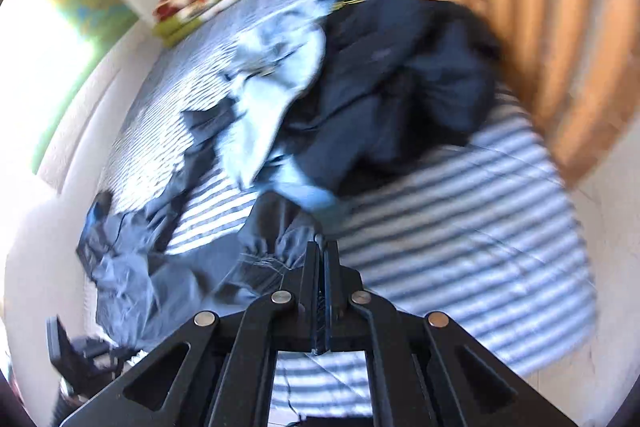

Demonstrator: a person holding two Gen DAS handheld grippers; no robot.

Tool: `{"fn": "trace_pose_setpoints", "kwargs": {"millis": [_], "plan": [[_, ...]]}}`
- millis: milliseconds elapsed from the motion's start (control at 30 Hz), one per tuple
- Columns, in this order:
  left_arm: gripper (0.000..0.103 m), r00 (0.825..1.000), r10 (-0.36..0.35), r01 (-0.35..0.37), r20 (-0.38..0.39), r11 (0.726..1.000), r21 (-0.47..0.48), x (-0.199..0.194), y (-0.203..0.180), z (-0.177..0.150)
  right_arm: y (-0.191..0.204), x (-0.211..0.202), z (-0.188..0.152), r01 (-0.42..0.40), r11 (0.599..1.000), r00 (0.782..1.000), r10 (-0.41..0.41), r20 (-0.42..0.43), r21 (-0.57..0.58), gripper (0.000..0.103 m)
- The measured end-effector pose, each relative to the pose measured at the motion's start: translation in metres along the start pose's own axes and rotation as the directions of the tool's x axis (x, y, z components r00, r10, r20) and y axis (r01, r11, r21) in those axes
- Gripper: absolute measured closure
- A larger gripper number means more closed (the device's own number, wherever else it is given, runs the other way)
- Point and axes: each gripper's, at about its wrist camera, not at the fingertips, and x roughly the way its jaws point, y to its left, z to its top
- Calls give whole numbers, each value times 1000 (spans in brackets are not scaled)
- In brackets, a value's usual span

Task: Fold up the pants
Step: 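Lift and spread the navy pants with the left tool while the right tool grasps the hem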

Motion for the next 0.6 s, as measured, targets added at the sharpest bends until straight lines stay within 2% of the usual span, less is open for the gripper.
{"fn": "trace_pose_setpoints", "kwargs": {"millis": [33, 67, 100, 133, 167, 267, 333, 400, 433, 533, 600], "plan": [[96, 999, -35, 35, -18, 999, -1, 2, -1, -2, -4, 1, -2, 110, 994, 994, -110, 4, 6, 100], [88, 997, -53, 53, -47, 999, -3, 8, -3, -4, -7, 5, -2, 214, 977, 977, -213, 20, -9, 99], [74, 996, -48, 47, -73, 999, -10, 14, -2, -4, -6, 13, -2, 300, 954, 954, -299, 25, -30, 98], [67, 995, -38, 37, -89, 999, -18, 19, 0, -5, -6, 20, -3, 344, 938, 939, -343, 22, -39, 93], [61, 996, -36, 34, -88, 999, -24, 19, 2, -6, -7, 23, -4, 336, 941, 942, -336, 21, -37, 90], [61, 997, -24, 19, -67, 997, -74, 13, 17, -9, -3, 18, -14, 224, 971, 975, -222, 28, -81, 86], [61, 999, 5, -12, -53, 993, -119, 11, 33, -12, 14, 17, -23, 161, 971, 987, -157, 37, -179, 82], [61, 998, 40, -49, -53, 982, -182, 10, 53, -17, 36, 28, -36, 100, 956, 995, -100, 12, -277, 70], [61, 997, 61, -70, -50, 975, -210, 11, 64, -19, 45, 39, -39, 99, 947, 995, -104, 0, -307, 62], [61, 990, 134, -141, -45, 945, -294, 13, 93, -28, 59, 78, -51, 126, 925, 986, -158, -62, -358, 61], [61, 985, 165, -174, -56, 915, -363, 10, 119, -42, 54, 102, -55, 186, 911, 970, -230, -80, -369, 61]]}}
